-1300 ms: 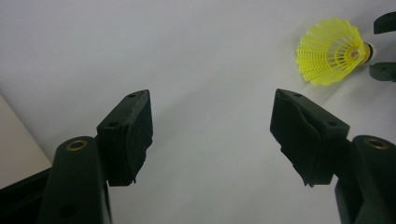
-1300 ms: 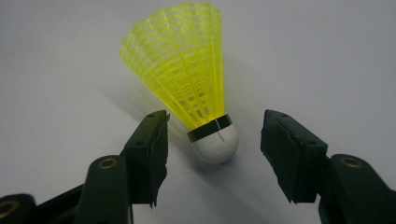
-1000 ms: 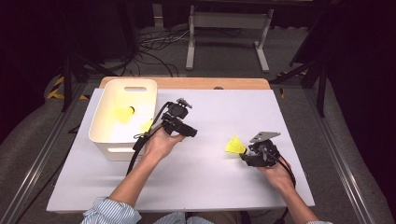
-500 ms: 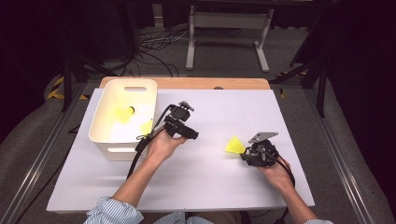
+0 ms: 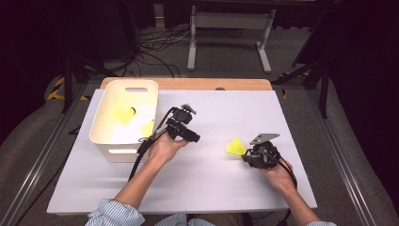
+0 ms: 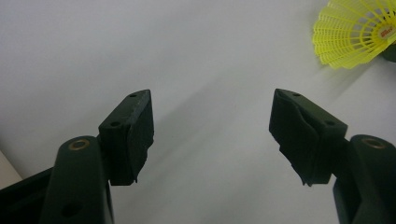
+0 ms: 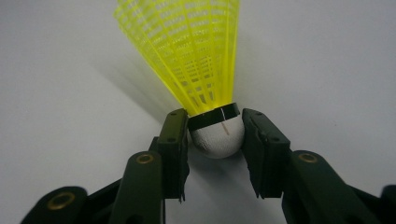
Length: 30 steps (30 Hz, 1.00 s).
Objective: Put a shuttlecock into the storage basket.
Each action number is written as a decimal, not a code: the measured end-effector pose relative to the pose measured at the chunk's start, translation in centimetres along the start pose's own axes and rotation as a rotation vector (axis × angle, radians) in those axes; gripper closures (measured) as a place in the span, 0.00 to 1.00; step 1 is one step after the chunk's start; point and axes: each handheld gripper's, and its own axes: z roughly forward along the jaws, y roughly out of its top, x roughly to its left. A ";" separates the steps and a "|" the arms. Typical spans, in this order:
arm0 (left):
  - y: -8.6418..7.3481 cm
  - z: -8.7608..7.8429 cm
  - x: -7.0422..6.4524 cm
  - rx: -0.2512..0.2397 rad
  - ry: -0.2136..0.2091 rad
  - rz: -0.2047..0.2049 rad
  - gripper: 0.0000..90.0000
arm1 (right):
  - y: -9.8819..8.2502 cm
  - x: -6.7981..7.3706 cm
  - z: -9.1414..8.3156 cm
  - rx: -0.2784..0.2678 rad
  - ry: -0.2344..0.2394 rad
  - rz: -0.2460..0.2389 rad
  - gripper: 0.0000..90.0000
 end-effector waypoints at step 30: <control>-1.0 -0.3 -0.4 -0.011 -0.033 0.046 0.36 | 3.4 1.8 -0.3 -0.006 0.041 -0.029 0.70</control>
